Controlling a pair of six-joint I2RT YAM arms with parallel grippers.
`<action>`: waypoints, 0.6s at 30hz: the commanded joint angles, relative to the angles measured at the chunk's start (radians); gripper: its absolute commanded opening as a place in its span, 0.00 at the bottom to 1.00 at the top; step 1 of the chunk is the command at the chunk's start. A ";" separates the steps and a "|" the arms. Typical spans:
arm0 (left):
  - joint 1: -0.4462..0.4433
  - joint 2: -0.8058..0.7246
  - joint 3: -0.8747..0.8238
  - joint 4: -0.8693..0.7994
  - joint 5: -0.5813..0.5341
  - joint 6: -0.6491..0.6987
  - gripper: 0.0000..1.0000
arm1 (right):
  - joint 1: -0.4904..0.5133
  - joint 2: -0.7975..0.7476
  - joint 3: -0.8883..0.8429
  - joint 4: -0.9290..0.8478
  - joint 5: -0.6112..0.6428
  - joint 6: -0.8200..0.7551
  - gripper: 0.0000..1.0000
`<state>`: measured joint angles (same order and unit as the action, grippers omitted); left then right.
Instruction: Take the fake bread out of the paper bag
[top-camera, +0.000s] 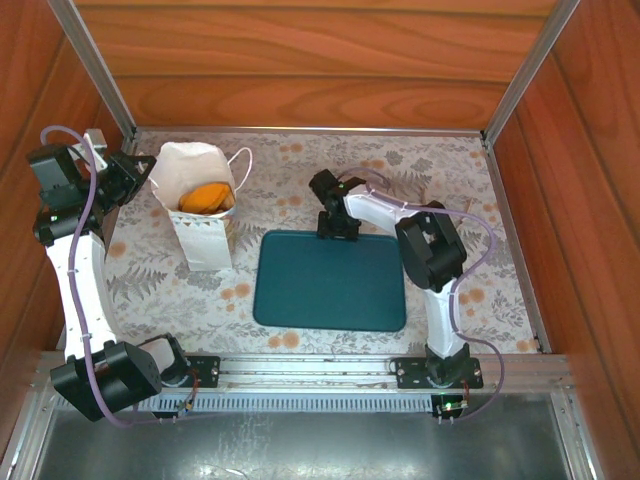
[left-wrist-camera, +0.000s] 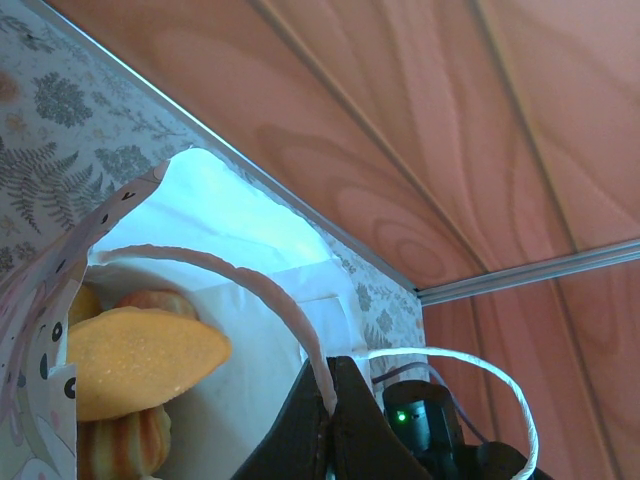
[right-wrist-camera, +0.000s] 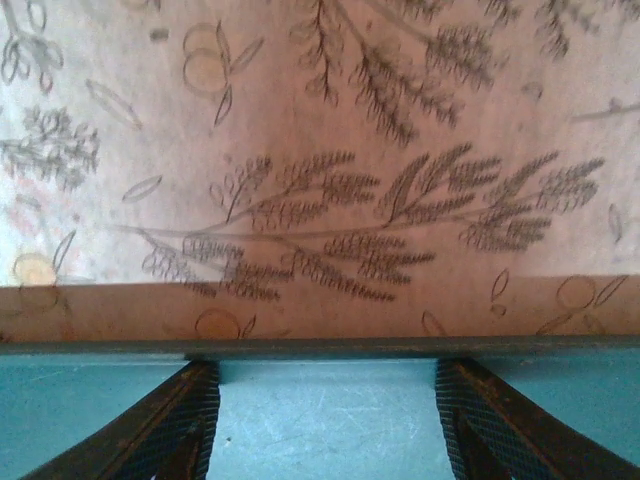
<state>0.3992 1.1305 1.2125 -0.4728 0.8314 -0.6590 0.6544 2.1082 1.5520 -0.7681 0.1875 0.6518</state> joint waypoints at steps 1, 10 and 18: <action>0.007 -0.022 0.030 -0.017 0.008 -0.005 0.00 | -0.014 0.047 0.056 -0.044 0.121 -0.038 0.63; 0.006 -0.023 0.032 -0.017 0.027 -0.004 0.00 | -0.099 0.159 0.226 -0.053 0.138 -0.148 0.63; 0.006 -0.017 0.035 -0.018 0.037 -0.004 0.00 | -0.143 0.267 0.399 -0.026 0.086 -0.406 0.59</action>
<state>0.3992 1.1301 1.2129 -0.4732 0.8429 -0.6624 0.5270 2.3322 1.9053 -0.7952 0.2790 0.3897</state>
